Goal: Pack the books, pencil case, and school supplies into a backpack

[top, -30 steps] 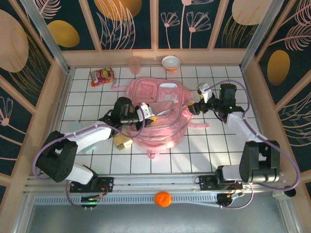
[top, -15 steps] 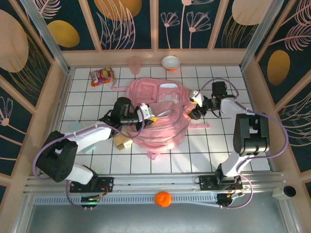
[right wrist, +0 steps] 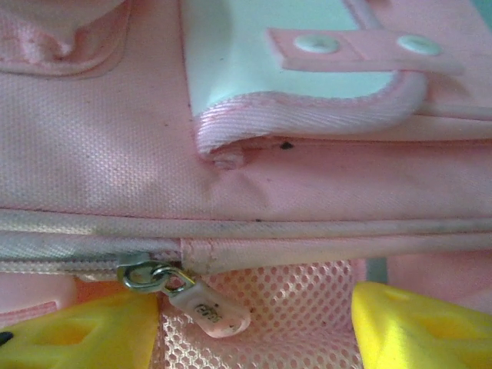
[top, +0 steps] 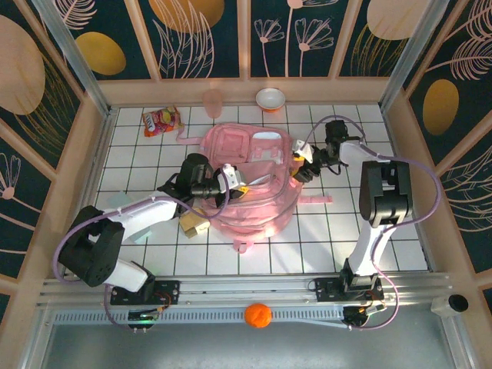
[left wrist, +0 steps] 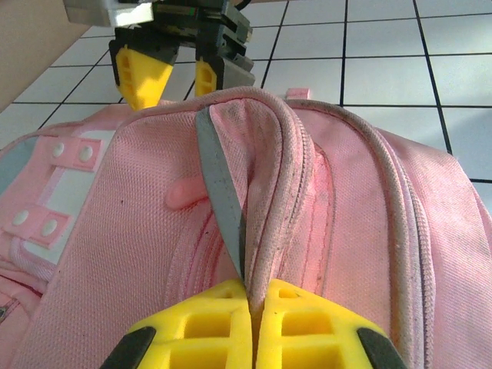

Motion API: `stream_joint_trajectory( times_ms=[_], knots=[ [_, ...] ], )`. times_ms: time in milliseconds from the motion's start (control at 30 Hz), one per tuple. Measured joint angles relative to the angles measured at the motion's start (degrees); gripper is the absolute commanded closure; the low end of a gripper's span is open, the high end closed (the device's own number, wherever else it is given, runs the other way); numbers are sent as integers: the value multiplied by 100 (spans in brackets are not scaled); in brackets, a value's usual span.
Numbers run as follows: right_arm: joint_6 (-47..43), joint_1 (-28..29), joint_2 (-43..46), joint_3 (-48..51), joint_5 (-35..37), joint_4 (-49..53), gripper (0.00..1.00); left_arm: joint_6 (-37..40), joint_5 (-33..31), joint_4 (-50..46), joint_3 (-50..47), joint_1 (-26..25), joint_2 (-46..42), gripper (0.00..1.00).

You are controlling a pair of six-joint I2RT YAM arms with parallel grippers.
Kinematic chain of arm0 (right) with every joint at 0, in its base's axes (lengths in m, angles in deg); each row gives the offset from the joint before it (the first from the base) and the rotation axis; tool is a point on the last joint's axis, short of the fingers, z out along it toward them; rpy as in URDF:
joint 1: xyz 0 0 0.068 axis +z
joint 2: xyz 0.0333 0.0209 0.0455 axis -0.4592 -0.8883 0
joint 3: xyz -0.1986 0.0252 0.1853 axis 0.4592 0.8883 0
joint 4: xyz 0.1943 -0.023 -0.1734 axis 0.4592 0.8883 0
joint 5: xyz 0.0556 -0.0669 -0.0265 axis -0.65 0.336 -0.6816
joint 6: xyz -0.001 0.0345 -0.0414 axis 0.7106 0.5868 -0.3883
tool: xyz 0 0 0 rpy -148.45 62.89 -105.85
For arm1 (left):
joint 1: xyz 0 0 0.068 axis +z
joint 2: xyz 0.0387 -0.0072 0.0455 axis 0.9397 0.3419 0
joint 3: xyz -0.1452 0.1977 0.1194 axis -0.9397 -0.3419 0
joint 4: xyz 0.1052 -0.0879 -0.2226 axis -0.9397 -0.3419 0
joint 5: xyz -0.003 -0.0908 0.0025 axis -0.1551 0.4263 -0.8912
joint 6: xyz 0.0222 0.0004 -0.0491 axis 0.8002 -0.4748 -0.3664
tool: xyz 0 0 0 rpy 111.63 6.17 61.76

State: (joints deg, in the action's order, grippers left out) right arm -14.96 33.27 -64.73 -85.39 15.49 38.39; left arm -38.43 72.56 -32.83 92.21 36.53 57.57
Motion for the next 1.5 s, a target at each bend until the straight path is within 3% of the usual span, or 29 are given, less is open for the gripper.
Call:
stream_joint_trajectory(
  times_ms=[267, 467, 767, 1000, 1500],
  knots=[
    [-197, 9, -35, -306, -164, 756, 55, 50, 22, -74, 50, 0, 17, 100],
    [-264, 7, -35, -474, -308, 1237, 56, 63, 26, -74, 55, 0, 24, 100],
    [-144, 7, -225, -699, -398, 1432, 82, 66, 13, -70, 55, 0, 24, 100],
    [76, 7, -168, -688, -374, 1429, 98, 26, -361, -72, 76, -24, 28, 100],
    [1080, 286, 730, -229, 144, 1097, 100, -52, -938, -70, 306, -48, 142, 100]
  ],
)
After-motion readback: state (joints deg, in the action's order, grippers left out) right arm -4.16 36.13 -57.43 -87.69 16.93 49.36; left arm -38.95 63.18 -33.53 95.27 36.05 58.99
